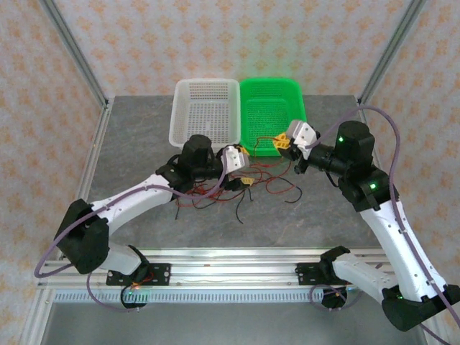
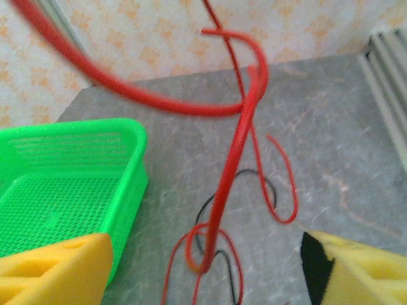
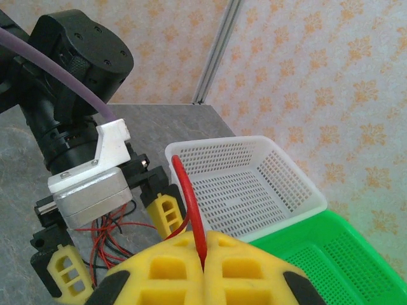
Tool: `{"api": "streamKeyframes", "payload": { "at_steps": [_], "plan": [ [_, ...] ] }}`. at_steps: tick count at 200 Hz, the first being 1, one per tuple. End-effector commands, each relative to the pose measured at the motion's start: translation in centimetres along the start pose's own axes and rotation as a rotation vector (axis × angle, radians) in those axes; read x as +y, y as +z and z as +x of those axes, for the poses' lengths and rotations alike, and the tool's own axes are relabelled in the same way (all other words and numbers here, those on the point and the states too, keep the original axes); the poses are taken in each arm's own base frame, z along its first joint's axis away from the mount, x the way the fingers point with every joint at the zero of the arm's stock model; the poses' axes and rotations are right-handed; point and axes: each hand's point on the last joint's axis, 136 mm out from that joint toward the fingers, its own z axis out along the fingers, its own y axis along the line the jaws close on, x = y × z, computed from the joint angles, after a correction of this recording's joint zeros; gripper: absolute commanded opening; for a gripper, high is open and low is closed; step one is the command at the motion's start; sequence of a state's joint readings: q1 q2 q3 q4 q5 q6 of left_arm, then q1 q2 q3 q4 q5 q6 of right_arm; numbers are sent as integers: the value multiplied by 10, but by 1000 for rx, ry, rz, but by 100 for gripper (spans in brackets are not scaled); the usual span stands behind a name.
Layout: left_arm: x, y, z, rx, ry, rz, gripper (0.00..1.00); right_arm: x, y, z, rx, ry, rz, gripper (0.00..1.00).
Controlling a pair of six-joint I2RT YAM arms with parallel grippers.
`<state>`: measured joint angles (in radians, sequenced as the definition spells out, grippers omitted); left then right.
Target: Untangle the cables
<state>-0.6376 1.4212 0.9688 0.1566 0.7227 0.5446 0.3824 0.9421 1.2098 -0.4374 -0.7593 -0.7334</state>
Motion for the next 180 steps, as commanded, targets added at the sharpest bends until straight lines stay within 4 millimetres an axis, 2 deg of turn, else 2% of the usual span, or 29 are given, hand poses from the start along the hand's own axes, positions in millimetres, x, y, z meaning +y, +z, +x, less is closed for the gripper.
{"api": "streamKeyframes", "payload": {
  "at_steps": [1, 24, 28, 44, 60, 81, 114, 134, 154, 177, 180],
  "plan": [
    [-1, 5, -20, -113, 3, 9, 70, -3, 1, -5, -33, 7, 6, 0],
    [5, 9, -23, -148, -19, -20, 54, -4, 1, -6, -34, 13, 10, 0],
    [6, 9, -24, -156, -18, -26, 47, -5, 1, -6, -35, 15, 14, 0],
    [9, 7, -22, -162, -30, -53, 0, -10, -1, -10, -43, 25, 45, 0],
    [12, 3, -17, -156, -45, -99, 0, -24, -4, -20, -63, 45, 109, 0],
    [18, -9, -9, -155, -81, -191, 0, -52, -13, -38, -102, 81, 248, 0],
    [21, -37, 1, -211, -172, -330, 0, -90, -31, -76, -193, 133, 414, 0],
    [20, -51, 1, -239, -215, -398, 0, -107, -36, -98, -248, 171, 460, 0],
    [20, -63, -3, -257, -250, -447, 0, -124, -31, -110, -274, 208, 494, 0],
    [22, -83, -18, -318, -290, -500, 0, -150, -25, -118, -293, 253, 561, 0],
    [22, -86, -21, -327, -294, -504, 0, -156, -16, -113, -279, 264, 569, 0]
  ]
}}
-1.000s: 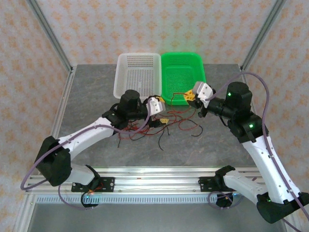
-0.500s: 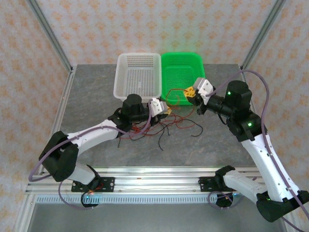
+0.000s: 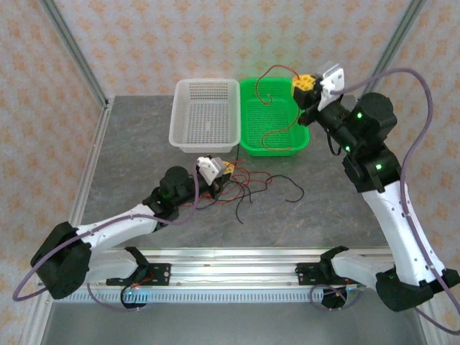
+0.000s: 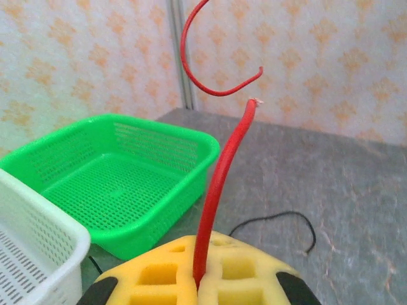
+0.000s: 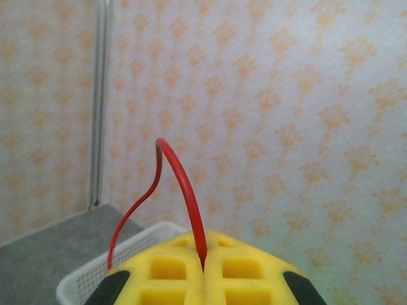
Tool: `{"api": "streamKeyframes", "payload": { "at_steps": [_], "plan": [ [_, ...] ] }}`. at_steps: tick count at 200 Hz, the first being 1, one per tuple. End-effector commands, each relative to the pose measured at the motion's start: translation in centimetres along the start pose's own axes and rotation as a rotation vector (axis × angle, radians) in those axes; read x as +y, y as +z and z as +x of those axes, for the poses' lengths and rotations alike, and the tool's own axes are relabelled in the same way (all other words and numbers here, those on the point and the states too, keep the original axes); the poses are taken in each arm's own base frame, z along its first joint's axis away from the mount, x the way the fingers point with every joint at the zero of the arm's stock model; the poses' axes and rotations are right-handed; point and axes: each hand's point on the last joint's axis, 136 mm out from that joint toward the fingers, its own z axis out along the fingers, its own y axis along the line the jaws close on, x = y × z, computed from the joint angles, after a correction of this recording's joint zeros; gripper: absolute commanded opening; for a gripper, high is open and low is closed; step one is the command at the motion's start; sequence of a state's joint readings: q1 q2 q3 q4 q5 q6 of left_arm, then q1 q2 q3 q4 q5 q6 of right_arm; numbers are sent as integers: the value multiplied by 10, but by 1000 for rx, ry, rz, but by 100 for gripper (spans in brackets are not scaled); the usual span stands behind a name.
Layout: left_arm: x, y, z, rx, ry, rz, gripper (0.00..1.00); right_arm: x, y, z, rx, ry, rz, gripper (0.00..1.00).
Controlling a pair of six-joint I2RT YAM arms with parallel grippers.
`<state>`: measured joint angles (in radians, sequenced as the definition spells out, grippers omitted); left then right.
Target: Untangle the cables
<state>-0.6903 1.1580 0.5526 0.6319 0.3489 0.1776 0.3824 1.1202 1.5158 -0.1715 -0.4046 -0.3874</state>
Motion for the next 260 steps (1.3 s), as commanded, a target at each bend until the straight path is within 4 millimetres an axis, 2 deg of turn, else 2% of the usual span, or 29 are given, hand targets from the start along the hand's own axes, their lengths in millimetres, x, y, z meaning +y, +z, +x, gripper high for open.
{"api": "streamKeyframes", "payload": {
  "at_steps": [1, 21, 41, 65, 86, 124, 156, 200, 224, 238, 260],
  "plan": [
    [15, -17, -39, -133, -76, -105, 0, -29, 22, -13, -43, 75, 125, 0],
    [21, -30, -59, -180, -113, -140, 0, -57, 50, 1, -12, 118, 253, 0],
    [27, -41, -74, -196, -138, -176, 0, -86, 81, 30, 54, 165, 381, 0],
    [35, -52, -89, -209, -165, -222, 0, -107, 119, 81, 135, 243, 428, 0],
    [38, -57, -99, -216, -180, -235, 0, -117, 143, 133, 210, 296, 443, 0],
    [39, -61, -116, -225, -189, -234, 0, -112, 171, 231, 387, 344, 447, 0],
    [41, -64, -133, -243, -195, -234, 0, -112, 176, 302, 533, 370, 498, 0],
    [39, -62, -156, -258, -199, -206, 0, -111, 164, 368, 696, 407, 583, 0],
    [38, -60, -171, -277, -212, -190, 0, -102, 157, 402, 794, 437, 588, 0],
    [38, -57, -179, -278, -219, -183, 0, -97, 154, 417, 841, 460, 586, 11],
    [39, -53, -189, -280, -228, -177, 0, -93, 153, 416, 861, 483, 565, 37]
  ]
}}
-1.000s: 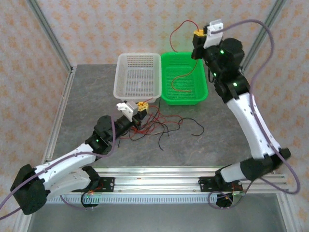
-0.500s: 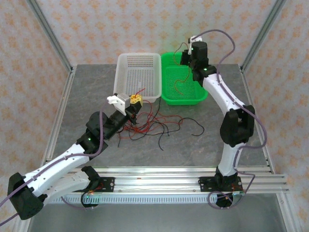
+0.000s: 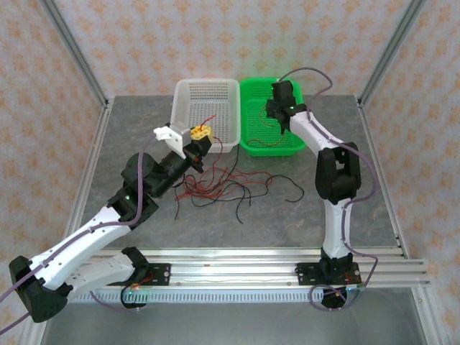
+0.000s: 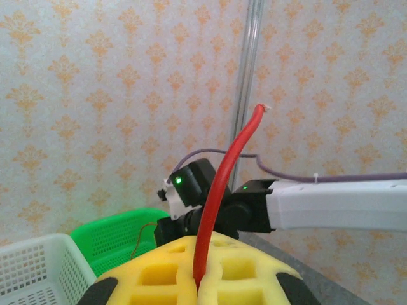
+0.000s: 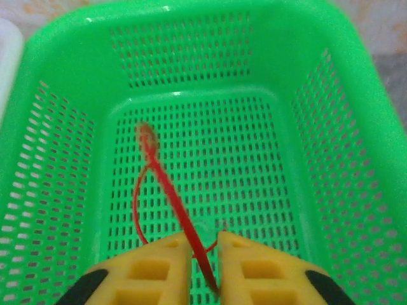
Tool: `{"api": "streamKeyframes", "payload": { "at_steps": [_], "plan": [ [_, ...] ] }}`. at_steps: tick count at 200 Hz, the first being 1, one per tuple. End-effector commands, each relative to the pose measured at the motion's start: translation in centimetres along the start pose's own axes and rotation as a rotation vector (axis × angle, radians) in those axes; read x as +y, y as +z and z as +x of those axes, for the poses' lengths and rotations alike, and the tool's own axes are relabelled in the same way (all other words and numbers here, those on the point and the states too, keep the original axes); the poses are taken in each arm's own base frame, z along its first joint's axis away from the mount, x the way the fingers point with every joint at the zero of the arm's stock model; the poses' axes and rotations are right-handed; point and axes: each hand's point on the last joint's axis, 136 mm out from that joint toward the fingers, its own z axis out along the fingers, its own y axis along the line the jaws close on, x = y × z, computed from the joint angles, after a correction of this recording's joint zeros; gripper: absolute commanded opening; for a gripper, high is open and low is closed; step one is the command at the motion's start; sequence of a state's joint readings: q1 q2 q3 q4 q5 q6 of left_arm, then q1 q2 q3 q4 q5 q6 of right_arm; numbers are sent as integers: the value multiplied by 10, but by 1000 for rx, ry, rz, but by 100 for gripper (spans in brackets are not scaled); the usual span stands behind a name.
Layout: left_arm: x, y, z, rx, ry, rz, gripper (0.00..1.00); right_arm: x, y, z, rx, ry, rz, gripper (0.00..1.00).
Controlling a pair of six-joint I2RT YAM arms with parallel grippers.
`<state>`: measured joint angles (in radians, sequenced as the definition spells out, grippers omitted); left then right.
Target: Untangle the cables
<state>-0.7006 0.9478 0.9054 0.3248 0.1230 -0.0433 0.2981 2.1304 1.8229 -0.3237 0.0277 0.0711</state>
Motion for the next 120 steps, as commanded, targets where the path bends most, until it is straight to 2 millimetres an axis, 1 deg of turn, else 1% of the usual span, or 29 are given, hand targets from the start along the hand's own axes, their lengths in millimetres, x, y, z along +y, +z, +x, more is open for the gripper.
{"api": "streamKeyframes", "payload": {
  "at_steps": [1, 21, 34, 54, 60, 71, 74, 76, 94, 95, 100, 101, 103, 107, 109, 120],
  "plan": [
    [-10, 4, -19, -16, -31, 35, 0, -2, -7, -3, 31, 37, 9, 38],
    [-10, 8, -24, -21, -40, 32, 0, 1, -22, -12, 16, 28, -18, 53],
    [-10, 11, -27, -24, -47, 31, 0, 2, -38, -20, -10, 18, -38, 60],
    [-11, 13, -31, -28, -53, 35, 0, 3, -66, -27, -60, 2, -84, 64],
    [-12, 14, -33, -30, -53, 36, 0, 5, -79, -30, -86, -5, -109, 65],
    [-12, 15, -34, -30, -55, 37, 0, 8, -101, -30, -124, -22, -168, 66],
    [-12, 15, -35, -32, -55, 35, 0, 10, -109, -33, -145, -26, -192, 66],
    [-12, 16, -35, -32, -55, 35, 0, 11, -110, -28, -142, -33, -202, 66],
    [-11, 17, -40, -40, -59, 29, 0, 23, -157, -19, -240, -78, -349, 66],
    [-11, 17, -40, -40, -60, 29, 0, 24, -161, -21, -254, -79, -355, 66],
    [-11, 17, -41, -42, -61, 26, 0, 27, -173, -13, -277, -94, -399, 66],
    [-11, 17, -41, -43, -61, 26, 0, 27, -180, -13, -284, -98, -409, 66],
    [-11, 17, -42, -44, -61, 26, 0, 29, -180, -7, -280, -105, -426, 66],
    [-11, 17, -43, -46, -61, 23, 0, 32, -192, -3, -307, -116, -464, 66],
    [-11, 17, -44, -47, -62, 24, 0, 34, -200, -4, -329, -123, -484, 66],
    [-10, 19, -48, -52, -65, 20, 0, 43, -228, 15, -388, -169, -578, 66]
  ]
}}
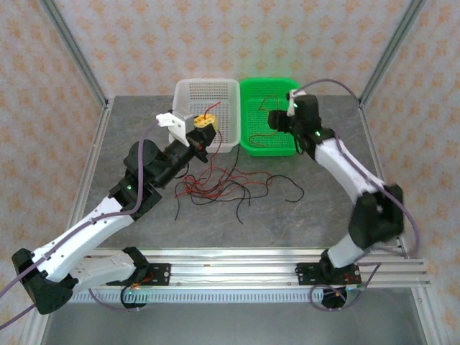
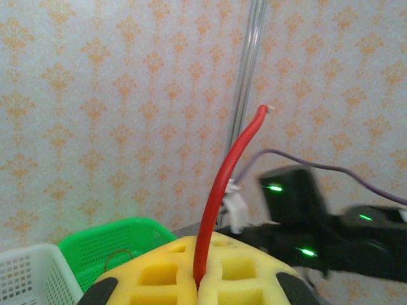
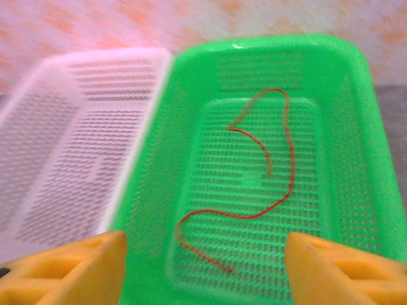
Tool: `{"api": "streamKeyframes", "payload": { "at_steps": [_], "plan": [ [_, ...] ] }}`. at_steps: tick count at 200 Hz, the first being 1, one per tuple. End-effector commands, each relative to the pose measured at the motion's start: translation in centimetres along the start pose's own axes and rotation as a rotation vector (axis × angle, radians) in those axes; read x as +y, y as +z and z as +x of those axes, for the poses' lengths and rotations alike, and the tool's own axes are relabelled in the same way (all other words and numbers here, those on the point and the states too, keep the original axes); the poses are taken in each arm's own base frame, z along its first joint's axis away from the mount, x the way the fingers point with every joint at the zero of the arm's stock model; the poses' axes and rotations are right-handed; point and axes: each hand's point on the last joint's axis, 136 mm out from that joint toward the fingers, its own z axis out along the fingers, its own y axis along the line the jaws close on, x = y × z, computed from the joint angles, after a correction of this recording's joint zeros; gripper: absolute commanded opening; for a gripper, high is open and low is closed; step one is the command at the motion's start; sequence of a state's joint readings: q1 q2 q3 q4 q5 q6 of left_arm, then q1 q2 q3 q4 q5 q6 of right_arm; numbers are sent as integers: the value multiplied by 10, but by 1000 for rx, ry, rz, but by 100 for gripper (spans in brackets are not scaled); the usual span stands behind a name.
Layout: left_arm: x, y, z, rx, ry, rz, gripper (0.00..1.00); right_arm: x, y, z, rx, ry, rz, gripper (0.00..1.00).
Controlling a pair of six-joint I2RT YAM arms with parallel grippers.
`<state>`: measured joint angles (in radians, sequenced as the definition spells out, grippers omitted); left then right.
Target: Untangle the cables
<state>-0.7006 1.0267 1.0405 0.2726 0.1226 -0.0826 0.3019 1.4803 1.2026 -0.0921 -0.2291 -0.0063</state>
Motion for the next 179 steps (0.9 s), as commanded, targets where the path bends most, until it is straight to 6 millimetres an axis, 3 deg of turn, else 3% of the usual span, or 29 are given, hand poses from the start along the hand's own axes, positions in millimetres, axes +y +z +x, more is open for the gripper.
{"api": "streamKeyframes", "payload": {
  "at_steps": [1, 20, 41, 87, 131, 155, 179],
  "plan": [
    [-8, 0, -25, -49, -26, 21, 0, 55, -51, -9, -193, -122, -276, 66],
    [-11, 2, -32, -51, -35, 32, 0, 88, -90, 10, -265, -204, -415, 67],
    [-14, 3, -39, -62, -49, 48, 0, 128, -115, 36, -280, -245, -559, 67],
    [-16, 2, -48, -85, -76, 54, 0, 194, -117, 82, -274, -111, -741, 67],
    [-19, 2, -60, -112, -110, 71, 0, 235, -69, 137, -202, 65, -743, 67],
    [-21, 2, -69, -128, -115, 78, 0, 238, -32, 165, -145, 132, -678, 64],
    [-22, 1, -82, -145, -109, 76, 0, 227, 2, 200, -53, 180, -568, 61]
  ]
}}
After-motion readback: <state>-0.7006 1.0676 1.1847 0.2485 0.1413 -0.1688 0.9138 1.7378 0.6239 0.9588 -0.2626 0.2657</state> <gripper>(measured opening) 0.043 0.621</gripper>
